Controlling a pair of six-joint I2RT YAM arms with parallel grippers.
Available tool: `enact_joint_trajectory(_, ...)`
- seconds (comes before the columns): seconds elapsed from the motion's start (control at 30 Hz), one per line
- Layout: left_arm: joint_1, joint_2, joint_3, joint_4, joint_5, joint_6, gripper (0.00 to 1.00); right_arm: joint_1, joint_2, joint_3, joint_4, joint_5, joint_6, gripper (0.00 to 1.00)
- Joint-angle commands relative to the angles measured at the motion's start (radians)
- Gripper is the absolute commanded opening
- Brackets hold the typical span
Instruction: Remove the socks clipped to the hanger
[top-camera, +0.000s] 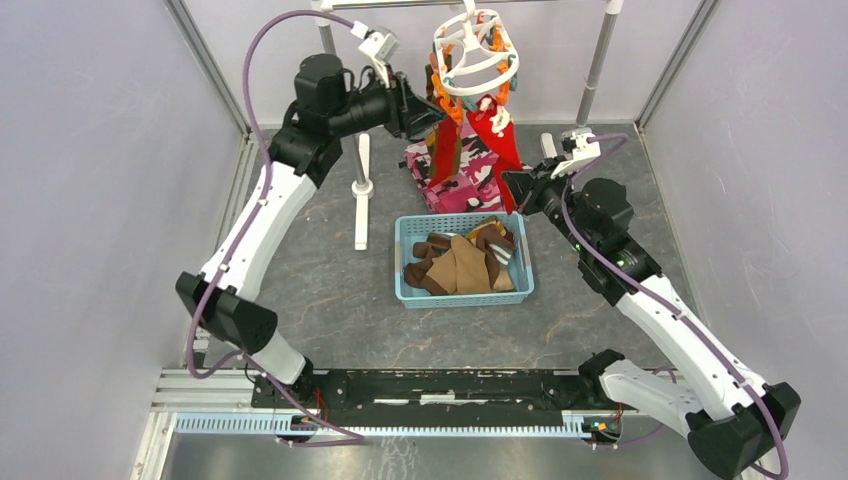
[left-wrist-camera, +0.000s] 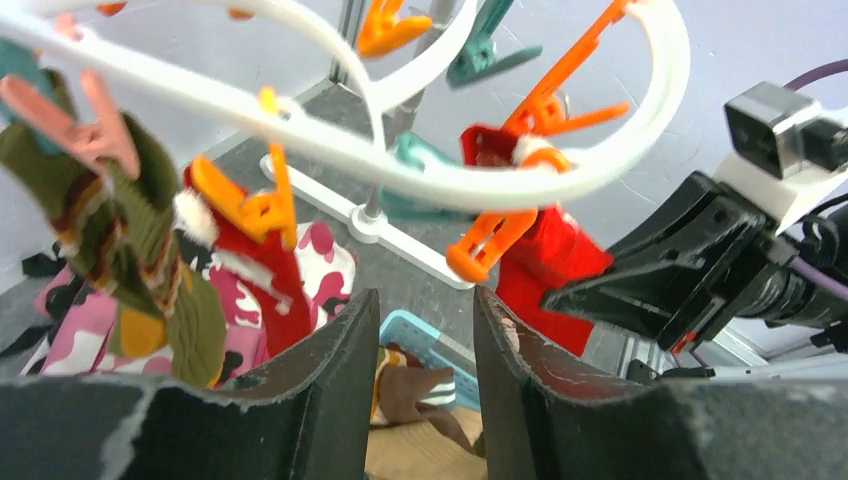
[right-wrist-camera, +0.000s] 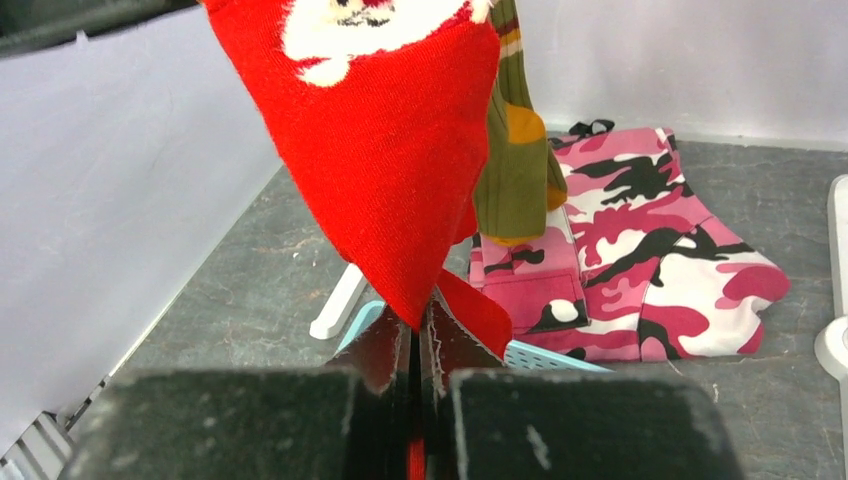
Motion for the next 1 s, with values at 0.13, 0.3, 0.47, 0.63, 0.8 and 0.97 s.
enact_joint_trajectory(0.13, -0.096, 0.121, 0.185, 0.020, -0.053, -0.030, 0.43, -0.022, 0.052, -0.006, 0.056, -0.071, 0.054, 0.00)
enact_joint_trajectory(0.3, -0.116, 0.120, 0.187, 0.023, -0.055, -0.013, 0.43, -0.021, 0.140, -0.035, 0.145, -0.159, 0.110, 0.00)
enact_joint_trajectory(0.47, -0.118, 0.071, 0.139, 0.009, -0.060, 0.011, 0.41, 0.011, 0.262, -0.023, 0.253, -0.192, 0.163, 0.00)
enact_joint_trajectory(0.63, -0.118, -0.045, 0.060, -0.112, -0.149, 0.143, 0.40, 0.062, 0.388, 0.043, 0.284, -0.156, 0.152, 0.00)
enact_joint_trajectory(0.8, -0.116, -0.151, -0.027, -0.204, -0.273, 0.238, 0.65, 0.078, 0.446, 0.066, 0.325, -0.140, 0.161, 0.00)
enact_joint_trajectory(0.97, -0.114, -0.182, -0.078, -0.220, -0.360, 0.255, 0.76, 0.094, 0.454, 0.051, 0.346, -0.148, 0.169, 0.00)
